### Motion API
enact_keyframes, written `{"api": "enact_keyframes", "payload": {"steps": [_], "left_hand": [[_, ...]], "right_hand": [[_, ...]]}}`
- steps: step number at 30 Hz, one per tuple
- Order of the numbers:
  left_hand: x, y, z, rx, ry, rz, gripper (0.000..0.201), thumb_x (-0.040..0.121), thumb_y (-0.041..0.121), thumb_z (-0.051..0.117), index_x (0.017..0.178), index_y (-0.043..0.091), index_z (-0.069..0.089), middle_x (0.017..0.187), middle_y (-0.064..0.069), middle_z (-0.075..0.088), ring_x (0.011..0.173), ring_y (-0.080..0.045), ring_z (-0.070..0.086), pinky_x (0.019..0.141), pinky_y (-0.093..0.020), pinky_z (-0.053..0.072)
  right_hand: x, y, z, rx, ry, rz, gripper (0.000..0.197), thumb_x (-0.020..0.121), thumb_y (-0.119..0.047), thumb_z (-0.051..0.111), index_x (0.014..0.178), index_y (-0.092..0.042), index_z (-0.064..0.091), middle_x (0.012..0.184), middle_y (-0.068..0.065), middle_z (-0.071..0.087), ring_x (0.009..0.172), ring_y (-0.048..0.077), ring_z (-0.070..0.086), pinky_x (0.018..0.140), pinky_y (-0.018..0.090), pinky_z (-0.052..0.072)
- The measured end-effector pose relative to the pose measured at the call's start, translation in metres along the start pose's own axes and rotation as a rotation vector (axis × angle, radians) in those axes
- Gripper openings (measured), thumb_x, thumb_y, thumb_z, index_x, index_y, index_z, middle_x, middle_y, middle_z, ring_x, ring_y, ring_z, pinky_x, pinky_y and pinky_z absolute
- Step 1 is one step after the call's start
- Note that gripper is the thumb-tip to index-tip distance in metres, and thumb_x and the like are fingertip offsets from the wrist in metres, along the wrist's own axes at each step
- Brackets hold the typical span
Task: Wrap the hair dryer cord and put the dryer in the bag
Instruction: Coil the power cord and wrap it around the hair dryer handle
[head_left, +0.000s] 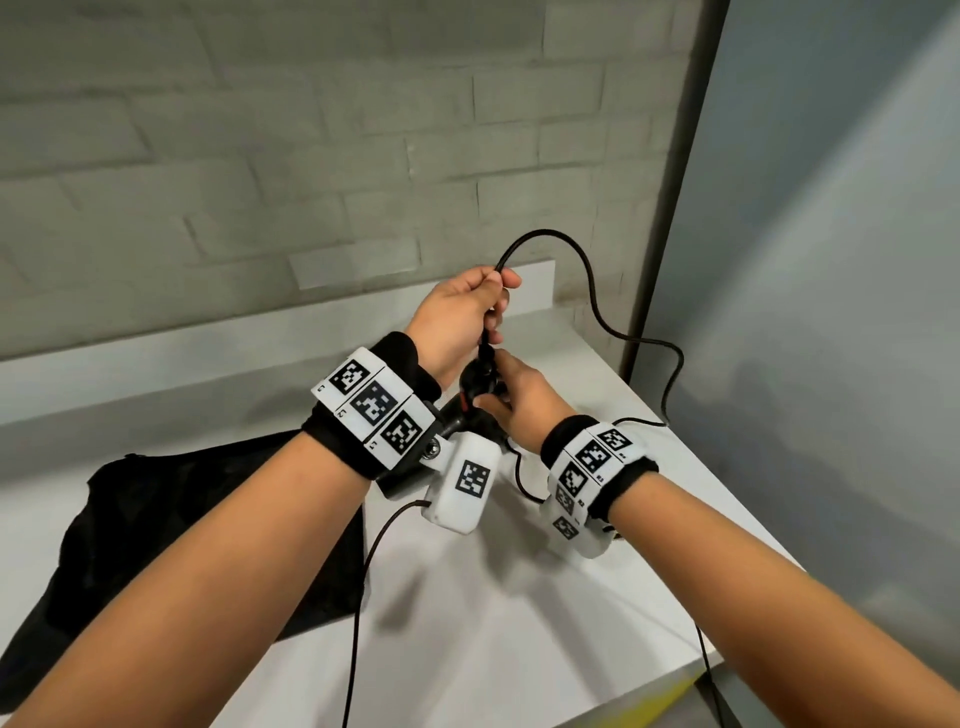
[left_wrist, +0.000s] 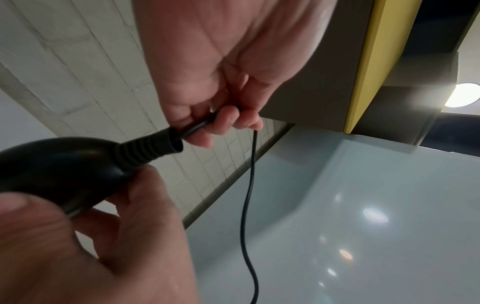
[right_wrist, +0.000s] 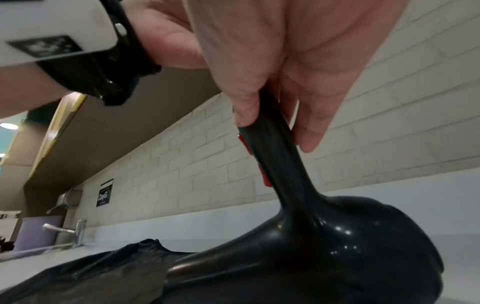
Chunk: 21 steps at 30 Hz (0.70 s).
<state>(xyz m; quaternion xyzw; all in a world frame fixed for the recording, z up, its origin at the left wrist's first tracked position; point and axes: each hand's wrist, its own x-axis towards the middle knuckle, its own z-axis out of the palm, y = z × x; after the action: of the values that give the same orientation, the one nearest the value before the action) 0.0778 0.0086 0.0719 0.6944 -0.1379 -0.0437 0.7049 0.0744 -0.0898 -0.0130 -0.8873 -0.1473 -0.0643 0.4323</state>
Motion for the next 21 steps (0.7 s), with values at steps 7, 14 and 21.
{"api": "enact_keyframes", "payload": {"steps": [7,14,21], "left_hand": [[0.012,0.006,-0.013,-0.11,0.104,0.014,0.028,0.096,0.009,0.033,0.081,0.016,0.056,0.063,0.004,0.038,0.04,-0.004,0.028,0.048,-0.02,0.027],[0.02,0.004,-0.023,-0.182,0.114,-0.009,0.028,0.097,0.011,0.033,0.082,0.015,0.057,0.062,0.004,0.037,0.038,-0.003,0.026,0.041,-0.017,0.023],[0.028,0.002,-0.026,-0.203,0.13,-0.026,0.029,0.096,0.012,0.033,0.082,0.015,0.058,0.061,0.006,0.039,0.038,-0.004,0.03,0.041,-0.017,0.027]], "right_hand": [[0.007,-0.009,-0.008,-0.047,-0.11,0.018,0.048,0.085,-0.014,0.059,0.13,-0.01,0.042,0.123,0.013,0.058,0.11,0.027,0.056,0.089,0.031,0.046],[0.011,-0.026,-0.048,-0.21,0.394,-0.227,0.026,0.085,-0.006,0.05,0.109,-0.01,0.059,0.111,0.01,0.062,0.102,0.024,0.055,0.092,0.032,0.043],[0.032,-0.009,-0.05,-0.475,0.148,0.128,0.058,0.095,-0.016,0.036,0.145,-0.011,0.007,0.136,0.017,0.047,0.125,0.035,0.043,0.109,0.045,0.03]]}}
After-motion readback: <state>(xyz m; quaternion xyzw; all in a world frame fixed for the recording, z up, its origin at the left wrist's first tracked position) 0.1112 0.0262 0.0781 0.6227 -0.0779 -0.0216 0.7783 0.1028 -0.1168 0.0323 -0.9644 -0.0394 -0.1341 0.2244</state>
